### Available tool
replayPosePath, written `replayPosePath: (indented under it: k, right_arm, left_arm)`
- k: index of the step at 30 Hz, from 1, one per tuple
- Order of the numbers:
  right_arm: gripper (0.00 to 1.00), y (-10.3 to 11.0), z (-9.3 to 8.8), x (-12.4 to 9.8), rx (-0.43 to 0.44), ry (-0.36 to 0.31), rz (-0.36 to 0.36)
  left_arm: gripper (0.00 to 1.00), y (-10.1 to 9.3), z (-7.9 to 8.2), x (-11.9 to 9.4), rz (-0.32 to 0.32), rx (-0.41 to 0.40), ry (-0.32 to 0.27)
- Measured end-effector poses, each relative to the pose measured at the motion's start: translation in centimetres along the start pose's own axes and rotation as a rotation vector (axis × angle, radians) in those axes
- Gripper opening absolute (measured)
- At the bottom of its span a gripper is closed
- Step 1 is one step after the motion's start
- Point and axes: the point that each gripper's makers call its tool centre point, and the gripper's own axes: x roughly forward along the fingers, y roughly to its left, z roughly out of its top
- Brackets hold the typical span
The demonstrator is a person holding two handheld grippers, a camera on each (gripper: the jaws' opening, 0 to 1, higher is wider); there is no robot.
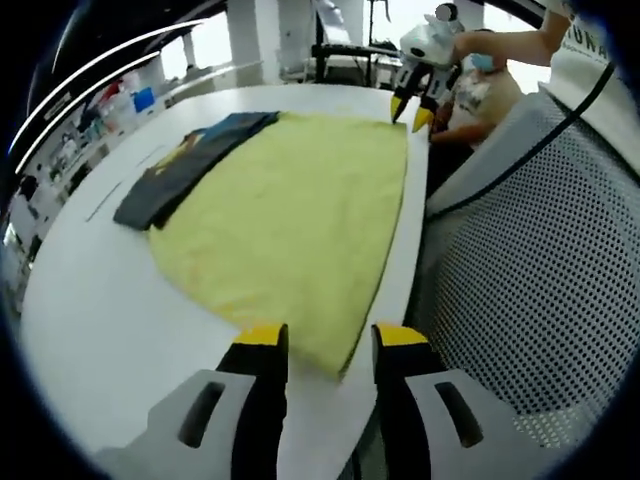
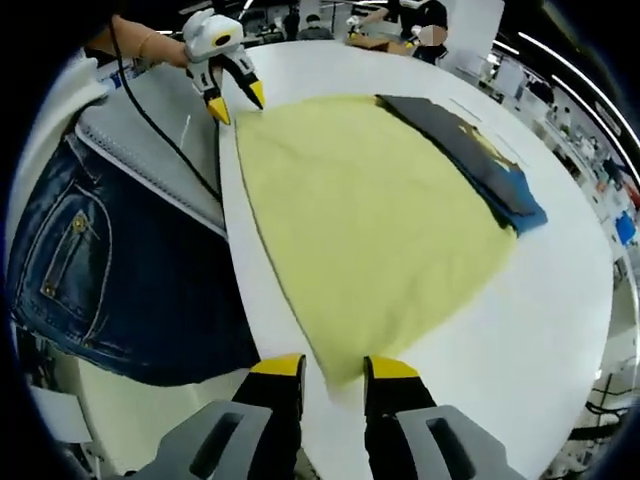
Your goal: Fold the garment on the visible template until the final outline fits inside the template.
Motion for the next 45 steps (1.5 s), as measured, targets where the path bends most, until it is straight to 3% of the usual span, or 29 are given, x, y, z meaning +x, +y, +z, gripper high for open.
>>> replayPosePath:
  k: [18, 25, 29, 39, 45]
  right_arm:
    - [0.10, -0.4, -0.8, 0.5, -0.060, 0.050, 0.011]
    - [0.05, -0.6, -0.7, 0.7, -0.062, 0.047, 0.012]
    - [0.01, -0.9, -0.5, 0.8, -0.051, 0.040, 0.009]
    - [0.00, -1.4, -0.2, 0.8, 0.008, 0.010, 0.004]
    - [0.00, -1.3, 0.1, 0.2, 0.022, 0.005, 0.010]
  left_arm:
    - [0.20, 0.1, -1.0, 0.1, 0.002, 0.046, 0.056]
    - [0.13, 0.2, -1.1, 0.1, -0.007, 0.059, 0.068]
    - [0.05, 0.4, -1.2, 0.1, -0.005, 0.109, 0.094]
    - [0.00, 1.0, -0.9, -0.2, -0.007, -0.039, 0.064]
    - [0.00, 0.8, -0.4, -0.8, -0.011, -0.015, 0.071]
